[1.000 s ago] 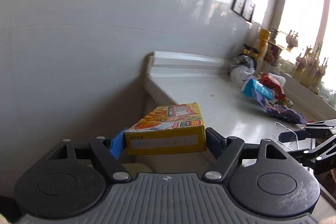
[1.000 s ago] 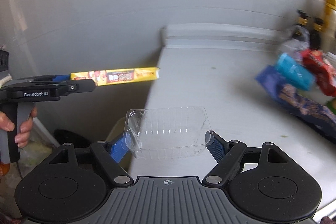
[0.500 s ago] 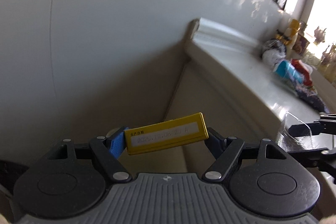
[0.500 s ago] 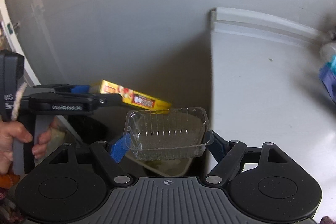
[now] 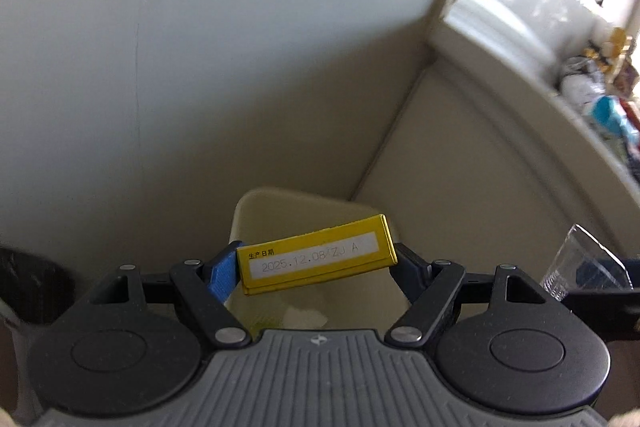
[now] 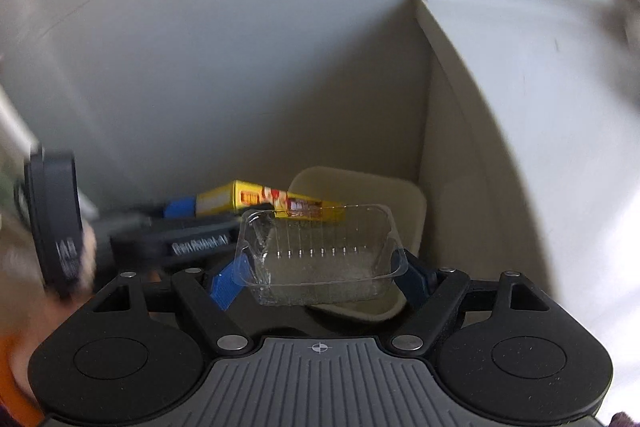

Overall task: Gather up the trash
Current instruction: 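Carry the yellow box and plastic tray with both tools over the wastebasket, then open right tool to drop the tray while left tool releases the yellow box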

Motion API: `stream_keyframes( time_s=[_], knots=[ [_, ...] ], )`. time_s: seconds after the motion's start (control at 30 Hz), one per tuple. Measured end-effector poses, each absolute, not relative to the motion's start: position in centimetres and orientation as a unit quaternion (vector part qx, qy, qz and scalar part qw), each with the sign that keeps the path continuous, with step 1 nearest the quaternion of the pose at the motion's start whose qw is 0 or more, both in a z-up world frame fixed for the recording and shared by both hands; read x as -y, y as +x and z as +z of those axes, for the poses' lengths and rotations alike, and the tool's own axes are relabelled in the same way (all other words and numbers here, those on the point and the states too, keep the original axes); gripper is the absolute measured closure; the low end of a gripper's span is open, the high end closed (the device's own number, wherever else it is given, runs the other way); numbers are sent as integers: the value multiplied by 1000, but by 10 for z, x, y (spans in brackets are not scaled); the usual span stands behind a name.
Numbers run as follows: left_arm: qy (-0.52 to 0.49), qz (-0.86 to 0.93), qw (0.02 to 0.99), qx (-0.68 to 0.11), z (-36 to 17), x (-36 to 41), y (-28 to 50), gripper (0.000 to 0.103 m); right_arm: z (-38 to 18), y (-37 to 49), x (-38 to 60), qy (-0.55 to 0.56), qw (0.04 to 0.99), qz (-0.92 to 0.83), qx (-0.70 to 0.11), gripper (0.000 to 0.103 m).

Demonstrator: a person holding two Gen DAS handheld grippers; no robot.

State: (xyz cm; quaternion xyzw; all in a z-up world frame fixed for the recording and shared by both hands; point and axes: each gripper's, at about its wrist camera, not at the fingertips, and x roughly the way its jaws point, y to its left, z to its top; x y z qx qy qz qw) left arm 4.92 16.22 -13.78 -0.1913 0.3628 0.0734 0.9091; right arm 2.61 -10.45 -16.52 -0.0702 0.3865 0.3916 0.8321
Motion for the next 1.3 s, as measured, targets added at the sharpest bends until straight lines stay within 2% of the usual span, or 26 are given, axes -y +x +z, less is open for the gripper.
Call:
stream_keyframes(
  time_s=[0.37,0.77,1.13,1.3],
  knots=[
    [-168,105,885,-421,-207,-167,71,28,-262,78,80,43,841,273,-464,22],
    [-138,102,858,-483,-248,-156,96,28,-333,122,61,149,825,193,-510,22],
    [-140,110,830,-528,-270,-156,106,28,-377,152,28,148,810,221,-523,22],
    [-145,114,823,-538,-274,-158,105,28,-371,157,16,140,813,258,-502,21]
  ],
)
